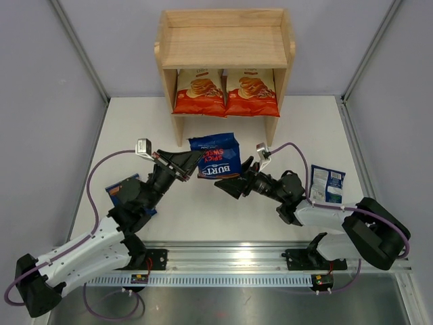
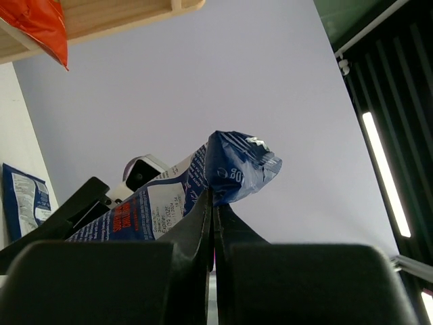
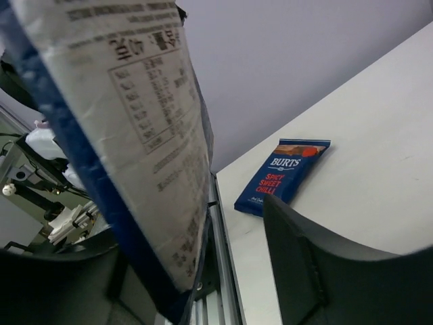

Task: Place and organize the chips bags onto the shelf

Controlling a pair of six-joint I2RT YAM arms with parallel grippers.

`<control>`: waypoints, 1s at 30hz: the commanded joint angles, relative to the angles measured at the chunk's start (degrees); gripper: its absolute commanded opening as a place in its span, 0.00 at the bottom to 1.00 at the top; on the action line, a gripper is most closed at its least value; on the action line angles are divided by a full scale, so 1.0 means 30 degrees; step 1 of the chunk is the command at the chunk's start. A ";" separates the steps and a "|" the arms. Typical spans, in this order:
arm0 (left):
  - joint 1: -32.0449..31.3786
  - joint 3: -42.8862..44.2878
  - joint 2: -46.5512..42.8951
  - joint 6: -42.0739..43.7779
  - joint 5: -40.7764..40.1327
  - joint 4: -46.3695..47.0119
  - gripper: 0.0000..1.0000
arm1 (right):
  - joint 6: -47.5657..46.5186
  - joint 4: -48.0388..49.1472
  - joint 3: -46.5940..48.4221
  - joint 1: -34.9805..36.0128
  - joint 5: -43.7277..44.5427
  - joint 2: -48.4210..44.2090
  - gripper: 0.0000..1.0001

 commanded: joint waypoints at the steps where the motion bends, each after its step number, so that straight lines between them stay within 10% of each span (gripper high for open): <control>1: -0.0357 -0.0206 -0.0618 -0.0592 -0.2516 0.0688 0.00 | -0.0282 0.5770 0.0738 0.0345 0.1332 -0.0376 0.60; 7: -0.0475 -0.0471 -0.0678 -0.1120 -0.3018 0.0075 0.00 | -0.0252 0.5771 0.1149 0.0550 0.2824 -0.0844 0.43; 20: -0.0475 0.0085 -0.1967 -0.0974 -0.5127 -0.4524 0.00 | 0.0743 0.4805 0.1967 0.0550 0.2918 -0.1548 0.39; 30: -0.0475 0.3189 -0.1850 0.4148 -0.6591 -0.7749 0.00 | 0.1505 -0.0784 0.2701 0.0550 0.1834 -0.4152 0.14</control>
